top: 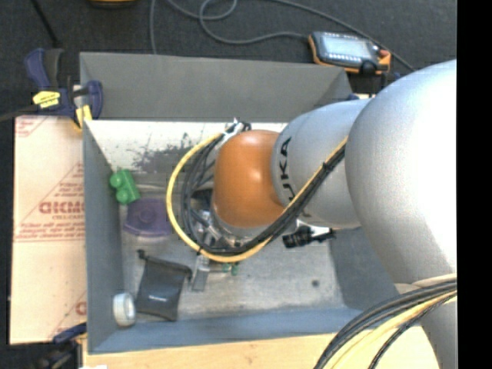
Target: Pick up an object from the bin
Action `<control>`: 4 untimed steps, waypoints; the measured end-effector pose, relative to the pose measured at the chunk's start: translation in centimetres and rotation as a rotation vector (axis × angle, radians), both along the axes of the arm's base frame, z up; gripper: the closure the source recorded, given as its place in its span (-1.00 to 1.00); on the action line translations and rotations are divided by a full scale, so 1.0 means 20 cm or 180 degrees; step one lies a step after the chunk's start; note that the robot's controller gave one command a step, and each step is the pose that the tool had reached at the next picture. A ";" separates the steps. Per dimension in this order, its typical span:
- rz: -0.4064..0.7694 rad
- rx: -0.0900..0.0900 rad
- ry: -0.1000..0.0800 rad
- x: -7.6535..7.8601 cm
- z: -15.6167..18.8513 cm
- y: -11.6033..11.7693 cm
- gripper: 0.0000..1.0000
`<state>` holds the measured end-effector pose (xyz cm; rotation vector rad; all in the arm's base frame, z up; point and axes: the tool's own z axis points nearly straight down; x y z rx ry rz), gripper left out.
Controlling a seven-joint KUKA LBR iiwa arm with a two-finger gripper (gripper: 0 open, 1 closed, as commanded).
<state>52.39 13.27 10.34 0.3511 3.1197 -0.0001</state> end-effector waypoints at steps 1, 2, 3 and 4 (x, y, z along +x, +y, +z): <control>0.0164 -0.0002 0.0002 -0.10 -0.09 0.10 -1.00; -0.0238 0.0004 0.0001 -0.14 -0.13 0.24 -1.00; 0.0131 0.0006 -0.0005 -0.16 -0.13 0.35 1.00; 0.0126 0.0007 -0.0005 -0.16 -0.13 0.35 1.00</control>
Offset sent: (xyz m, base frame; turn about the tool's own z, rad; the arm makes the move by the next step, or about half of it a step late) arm -0.0322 0.0699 -0.0334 0.0263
